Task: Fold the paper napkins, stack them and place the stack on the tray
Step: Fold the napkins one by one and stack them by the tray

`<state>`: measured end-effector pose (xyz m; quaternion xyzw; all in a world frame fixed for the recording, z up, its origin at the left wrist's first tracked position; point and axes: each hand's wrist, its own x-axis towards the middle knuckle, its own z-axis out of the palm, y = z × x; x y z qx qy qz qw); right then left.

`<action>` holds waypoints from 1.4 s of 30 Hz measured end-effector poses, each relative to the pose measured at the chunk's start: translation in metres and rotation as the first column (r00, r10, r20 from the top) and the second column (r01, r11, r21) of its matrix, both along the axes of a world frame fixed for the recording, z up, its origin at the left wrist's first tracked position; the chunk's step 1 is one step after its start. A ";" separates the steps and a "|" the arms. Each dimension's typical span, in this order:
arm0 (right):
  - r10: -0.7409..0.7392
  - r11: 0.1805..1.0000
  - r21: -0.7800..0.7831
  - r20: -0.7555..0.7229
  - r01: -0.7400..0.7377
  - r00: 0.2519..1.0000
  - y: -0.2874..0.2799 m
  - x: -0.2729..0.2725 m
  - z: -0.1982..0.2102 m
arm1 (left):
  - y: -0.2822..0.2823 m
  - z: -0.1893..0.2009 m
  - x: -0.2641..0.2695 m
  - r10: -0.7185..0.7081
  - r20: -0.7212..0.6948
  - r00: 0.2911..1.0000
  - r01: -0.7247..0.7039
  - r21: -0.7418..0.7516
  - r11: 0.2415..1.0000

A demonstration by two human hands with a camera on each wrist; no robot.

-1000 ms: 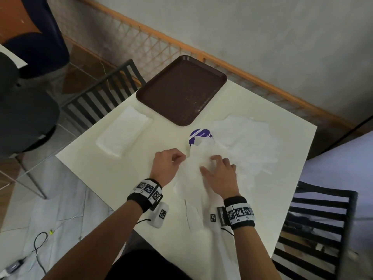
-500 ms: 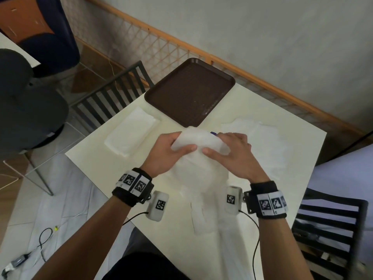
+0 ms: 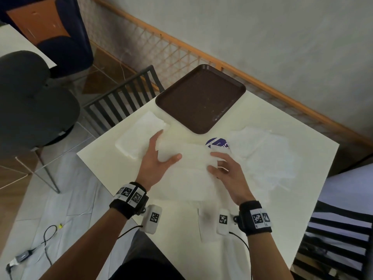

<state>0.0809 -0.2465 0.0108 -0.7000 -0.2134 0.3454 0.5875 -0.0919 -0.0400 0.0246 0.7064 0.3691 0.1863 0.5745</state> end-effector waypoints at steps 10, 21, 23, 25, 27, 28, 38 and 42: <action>-0.076 0.997 -0.018 0.133 0.079 0.988 0.019 -0.001 0.001 | 0.008 -0.007 -0.017 -0.297 -0.175 0.939 0.309 0.048 0.950; 0.270 0.932 -0.347 0.459 -0.109 0.846 0.074 0.013 0.027 | 0.069 0.016 -0.026 -0.129 -0.266 0.955 0.218 0.341 0.914; 0.219 0.953 -0.291 0.453 -0.089 0.864 0.089 0.021 0.036 | 0.082 0.020 -0.032 -0.123 -0.206 0.971 0.194 0.375 0.906; 0.137 0.982 -0.178 0.398 -0.070 0.907 0.112 0.027 0.048 | 0.095 0.026 -0.038 -0.074 -0.126 0.989 0.114 0.356 0.927; 0.154 0.983 -0.159 0.430 -0.093 0.890 0.145 0.030 0.056 | 0.110 0.031 -0.040 0.012 -0.114 0.993 0.023 0.302 0.953; 0.171 0.980 -0.170 0.469 -0.101 0.866 0.165 0.030 0.057 | 0.118 0.029 -0.041 0.058 -0.127 0.990 -0.018 0.300 0.954; 0.410 0.880 -0.439 0.505 -0.183 0.759 0.335 0.028 -0.016 | 0.175 -0.040 -0.049 0.293 -0.343 0.893 -0.210 0.258 0.943; 0.494 0.805 -0.583 0.559 -0.108 0.666 0.356 0.022 -0.044 | 0.182 -0.060 -0.046 0.208 -0.438 0.874 -0.109 0.240 0.965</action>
